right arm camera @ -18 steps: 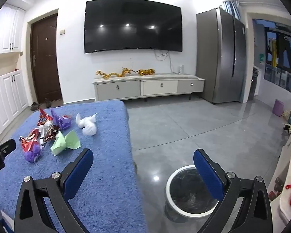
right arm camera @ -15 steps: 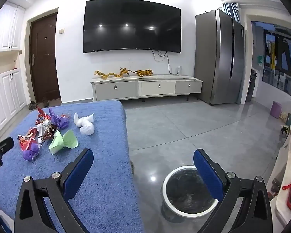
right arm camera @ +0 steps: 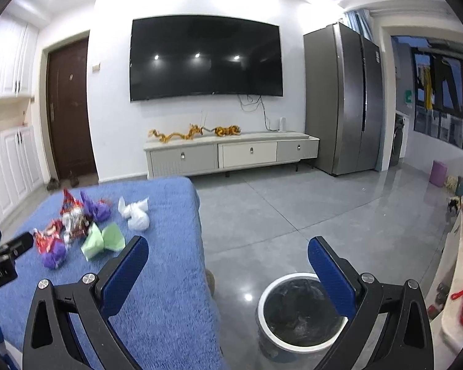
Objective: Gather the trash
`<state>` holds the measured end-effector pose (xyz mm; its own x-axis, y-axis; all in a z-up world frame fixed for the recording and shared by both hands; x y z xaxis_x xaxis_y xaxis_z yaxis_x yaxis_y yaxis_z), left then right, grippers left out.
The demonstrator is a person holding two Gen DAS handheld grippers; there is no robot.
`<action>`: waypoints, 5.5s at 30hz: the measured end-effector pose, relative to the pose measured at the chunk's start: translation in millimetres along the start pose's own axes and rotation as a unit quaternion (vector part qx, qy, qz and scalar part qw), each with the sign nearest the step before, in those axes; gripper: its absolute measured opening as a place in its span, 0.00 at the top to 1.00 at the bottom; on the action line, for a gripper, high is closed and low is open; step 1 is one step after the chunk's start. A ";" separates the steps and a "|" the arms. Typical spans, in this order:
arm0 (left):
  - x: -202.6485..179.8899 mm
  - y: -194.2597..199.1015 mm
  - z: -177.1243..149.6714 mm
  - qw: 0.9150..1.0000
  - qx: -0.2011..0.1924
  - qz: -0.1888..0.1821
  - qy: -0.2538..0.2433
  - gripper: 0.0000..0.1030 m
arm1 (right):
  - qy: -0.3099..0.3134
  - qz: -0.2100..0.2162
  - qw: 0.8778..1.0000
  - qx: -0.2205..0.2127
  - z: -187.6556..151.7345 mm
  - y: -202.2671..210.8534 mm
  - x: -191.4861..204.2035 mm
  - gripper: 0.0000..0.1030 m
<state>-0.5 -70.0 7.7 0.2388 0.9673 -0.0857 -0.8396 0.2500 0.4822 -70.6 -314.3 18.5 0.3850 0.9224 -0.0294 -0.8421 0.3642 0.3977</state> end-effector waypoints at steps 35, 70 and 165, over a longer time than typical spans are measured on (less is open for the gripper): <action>44.5 -57.1 3.5 1.000 0.012 -0.002 0.012 0.12 | 0.045 -0.017 0.996 0.071 -14.9 -58.5 29.2 0.00; 182.8 -71.6 -48.9 0.989 0.085 0.027 0.121 0.13 | 0.134 0.190 0.964 0.127 -34.2 -89.1 188.4 0.00; -354.8 -242.5 -39.0 0.863 0.277 -0.417 -0.070 0.40 | -0.126 -0.028 0.944 0.303 -157.7 -205.4 -202.7 0.52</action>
<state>99.3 -472.1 -112.9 0.7365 0.4358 -0.5173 0.0055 0.7609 0.6488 -35.2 -555.8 -201.9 0.5641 0.8165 0.1227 -0.4766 0.2007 0.8559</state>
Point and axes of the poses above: each gripper's, at about its wrist camera, not at the fingertips, and y roughly against the way its jaws point, x to its left, z to its top, the point moved 7 cm from there along -y, roughly the way its jaws point, and after that the axes turned 11 degrees about -z, right-handed, at the moved point
